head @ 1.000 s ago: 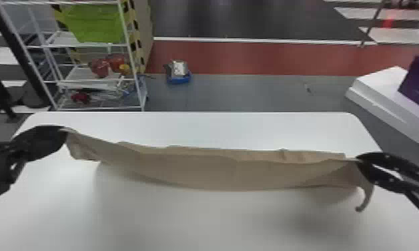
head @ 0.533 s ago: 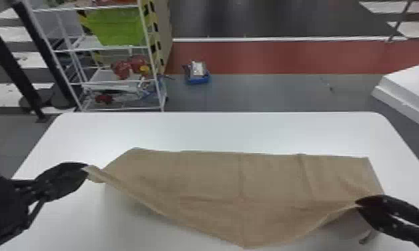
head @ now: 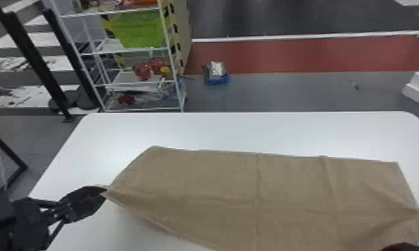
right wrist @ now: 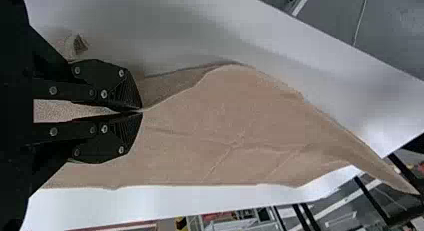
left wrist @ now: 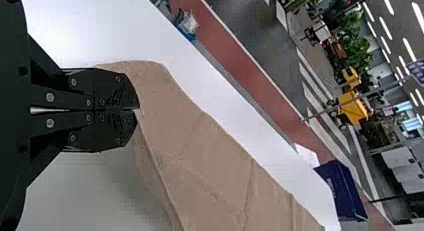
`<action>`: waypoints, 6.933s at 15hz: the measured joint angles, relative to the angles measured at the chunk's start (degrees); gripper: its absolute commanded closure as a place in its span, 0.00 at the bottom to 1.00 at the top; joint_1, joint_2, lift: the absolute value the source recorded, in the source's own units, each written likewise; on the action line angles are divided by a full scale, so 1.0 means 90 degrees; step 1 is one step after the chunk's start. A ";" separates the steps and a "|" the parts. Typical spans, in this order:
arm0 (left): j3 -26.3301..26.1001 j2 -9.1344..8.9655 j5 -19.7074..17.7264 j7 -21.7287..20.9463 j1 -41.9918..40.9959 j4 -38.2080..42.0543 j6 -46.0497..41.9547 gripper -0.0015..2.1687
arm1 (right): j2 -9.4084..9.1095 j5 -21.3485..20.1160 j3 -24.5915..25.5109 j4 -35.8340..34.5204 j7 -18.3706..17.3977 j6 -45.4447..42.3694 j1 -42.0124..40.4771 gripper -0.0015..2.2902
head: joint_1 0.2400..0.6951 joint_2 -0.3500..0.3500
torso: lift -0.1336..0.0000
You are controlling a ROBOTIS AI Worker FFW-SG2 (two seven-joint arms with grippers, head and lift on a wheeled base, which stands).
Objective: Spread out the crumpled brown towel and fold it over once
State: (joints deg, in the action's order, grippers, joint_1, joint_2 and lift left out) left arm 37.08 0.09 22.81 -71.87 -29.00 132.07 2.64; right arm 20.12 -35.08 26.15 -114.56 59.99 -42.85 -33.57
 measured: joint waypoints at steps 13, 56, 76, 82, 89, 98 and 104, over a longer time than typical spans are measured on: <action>0.0089 0.0000 0.0485 -0.0639 -0.0195 -0.0395 -0.0761 0.92 | 0.0188 -0.0147 0.0077 -0.0391 0.1167 0.0285 0.0215 0.38 | 1.00 0.65 | 0.08; 0.0436 0.0000 0.1488 -0.1203 0.0049 -0.0010 -0.0278 0.01 | 0.0113 -0.0996 0.0776 -0.0394 -0.1480 0.0854 -0.0291 0.38 | 1.00 0.58 | 0.08; 0.0287 0.0000 0.1451 -0.1067 0.0068 -0.0504 -0.0293 0.01 | 0.0241 -0.1068 0.0745 -0.0712 0.1122 0.1040 0.0286 0.38 | 1.00 0.53 | 0.08; 0.0290 0.0000 0.1441 -0.1056 0.0087 -0.0622 -0.0315 0.01 | 0.0316 -0.0840 0.1279 -0.0657 0.1263 0.1090 0.0069 0.38 | 1.00 0.45 | 0.08; 0.0151 0.0000 0.1450 -0.1076 0.0130 -0.0652 -0.0317 0.01 | 0.0305 -0.0967 0.1429 0.0170 0.0057 0.1269 -0.0002 0.38 | 1.00 0.31 | 0.08; 0.0187 0.0000 0.1372 -0.1075 0.0038 -0.0661 -0.0337 0.02 | 0.0313 -0.1290 0.1052 0.0723 -0.0465 0.1553 0.0252 0.38 | 1.00 0.29 | 0.08; 0.0259 0.0000 0.1328 -0.1081 0.0029 -0.0689 -0.0379 0.02 | 0.0266 -0.1346 0.0838 0.0757 -0.0476 0.1710 0.0260 0.38 | 1.00 0.32 | 0.08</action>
State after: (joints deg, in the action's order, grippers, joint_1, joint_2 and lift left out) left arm 39.41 0.09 34.76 -81.60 -28.74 125.87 -0.78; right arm 22.51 -47.19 33.70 -107.75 55.70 -27.46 -31.24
